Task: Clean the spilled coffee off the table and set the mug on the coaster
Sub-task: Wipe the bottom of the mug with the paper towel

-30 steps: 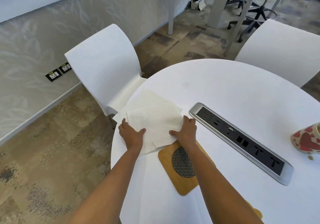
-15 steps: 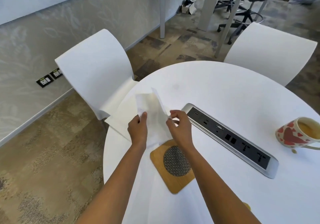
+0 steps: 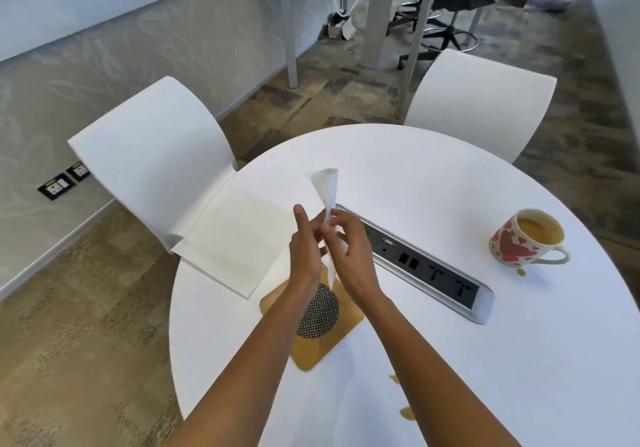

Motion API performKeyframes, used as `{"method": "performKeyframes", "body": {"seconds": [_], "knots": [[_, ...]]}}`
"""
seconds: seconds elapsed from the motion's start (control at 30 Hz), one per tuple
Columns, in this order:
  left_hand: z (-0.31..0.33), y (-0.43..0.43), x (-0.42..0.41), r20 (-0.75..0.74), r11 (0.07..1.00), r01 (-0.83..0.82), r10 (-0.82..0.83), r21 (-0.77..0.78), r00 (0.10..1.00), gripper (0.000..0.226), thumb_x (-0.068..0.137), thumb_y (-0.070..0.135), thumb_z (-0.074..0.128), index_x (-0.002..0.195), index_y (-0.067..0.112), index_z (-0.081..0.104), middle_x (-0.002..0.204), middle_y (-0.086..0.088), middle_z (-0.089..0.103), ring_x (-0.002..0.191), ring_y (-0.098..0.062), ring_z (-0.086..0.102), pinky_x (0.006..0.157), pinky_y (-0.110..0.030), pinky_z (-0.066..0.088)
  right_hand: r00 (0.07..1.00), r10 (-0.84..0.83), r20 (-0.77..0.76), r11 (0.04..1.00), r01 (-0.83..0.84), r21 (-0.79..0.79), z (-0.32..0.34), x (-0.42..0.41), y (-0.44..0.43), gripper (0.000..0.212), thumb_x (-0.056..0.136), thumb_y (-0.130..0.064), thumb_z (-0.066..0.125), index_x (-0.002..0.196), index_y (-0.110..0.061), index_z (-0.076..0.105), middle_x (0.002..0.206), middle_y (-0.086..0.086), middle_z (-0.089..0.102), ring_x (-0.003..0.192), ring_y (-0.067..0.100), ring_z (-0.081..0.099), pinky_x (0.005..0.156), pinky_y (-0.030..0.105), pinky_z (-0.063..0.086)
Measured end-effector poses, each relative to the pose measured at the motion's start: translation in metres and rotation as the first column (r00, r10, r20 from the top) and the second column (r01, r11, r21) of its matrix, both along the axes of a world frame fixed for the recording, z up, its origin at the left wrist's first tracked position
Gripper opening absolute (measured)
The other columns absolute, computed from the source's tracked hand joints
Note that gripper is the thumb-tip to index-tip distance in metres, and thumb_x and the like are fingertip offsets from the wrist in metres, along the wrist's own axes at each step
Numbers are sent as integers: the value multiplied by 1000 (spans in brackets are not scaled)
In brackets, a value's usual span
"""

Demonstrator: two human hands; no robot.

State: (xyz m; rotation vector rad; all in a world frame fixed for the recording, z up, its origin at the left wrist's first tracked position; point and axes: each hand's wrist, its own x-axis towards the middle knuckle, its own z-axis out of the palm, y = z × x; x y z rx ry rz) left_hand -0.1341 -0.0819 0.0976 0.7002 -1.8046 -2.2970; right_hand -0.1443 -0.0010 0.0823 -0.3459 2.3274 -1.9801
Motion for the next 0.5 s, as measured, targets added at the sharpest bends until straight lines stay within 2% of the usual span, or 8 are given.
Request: {"method": "performKeyframes", "body": {"seconds": [0.07, 0.13, 0.2, 0.23, 0.3, 0.37, 0.43, 0.5], "knots": [[4, 24, 2, -6, 998, 50, -51, -32, 999, 71, 90, 64, 14, 111, 24, 68, 108, -3, 71, 102, -15, 64, 85, -26, 51, 996, -61, 60, 991, 68, -112, 7, -4, 17, 30, 84, -50, 61, 107, -39, 45, 115, -12, 59, 106, -1, 59, 90, 24, 53], [8, 50, 3, -11, 996, 86, -87, -39, 996, 67, 86, 67, 16, 108, 30, 68, 104, 6, 70, 99, -9, 64, 75, -17, 52, 986, -113, 125, 975, 134, -177, 12, -9, 37, 37, 82, -46, 64, 111, -31, 46, 110, -6, 63, 100, 5, 64, 82, 26, 56], [12, 73, 2, -14, 992, 114, -114, -49, 993, 66, 90, 64, 18, 112, 27, 67, 108, 7, 69, 101, -6, 62, 70, -10, 50, 971, -173, 165, 960, 204, -192, 14, -16, 56, 28, 87, -39, 62, 109, -24, 52, 105, 2, 65, 97, 13, 66, 78, 29, 56], [14, 84, 1, -21, 991, 126, -127, -49, 992, 64, 93, 60, 18, 116, 25, 67, 114, 5, 68, 105, -8, 61, 76, -12, 51, 959, -213, 188, 949, 249, -196, 13, -19, 68, 23, 90, -37, 58, 107, -22, 55, 103, 3, 66, 94, 15, 67, 74, 27, 55], [18, 106, -3, -43, 989, 146, -147, -37, 988, 61, 96, 56, 19, 114, 24, 68, 119, 4, 66, 113, -12, 58, 94, -25, 48, 926, -298, 230, 917, 344, -199, 13, -26, 92, 21, 94, -36, 52, 104, -19, 58, 97, 1, 67, 87, 12, 66, 67, 21, 53], [19, 122, -7, -66, 986, 151, -155, -72, 986, 56, 96, 54, 23, 110, 26, 70, 119, 8, 65, 113, -8, 56, 99, -29, 44, 895, -374, 241, 891, 419, -172, 13, -32, 115, 19, 96, -36, 48, 98, -21, 60, 90, -4, 67, 82, 11, 65, 64, 19, 51], [17, 138, -13, -94, 979, 148, -162, -140, 982, 48, 97, 50, 28, 109, 28, 69, 117, 15, 64, 108, 6, 53, 94, -15, 40, 871, -439, 221, 871, 473, -135, 14, -37, 141, 17, 97, -36, 45, 87, -29, 57, 85, -9, 64, 80, 10, 62, 66, 21, 50], [15, 152, -20, -119, 970, 159, -183, -186, 976, 40, 98, 45, 35, 112, 27, 68, 115, 21, 61, 103, 21, 49, 80, 2, 36, 851, -493, 182, 849, 516, -114, 16, -42, 167, 18, 98, -35, 43, 89, -28, 56, 86, -8, 63, 82, 12, 60, 70, 23, 48]]}}
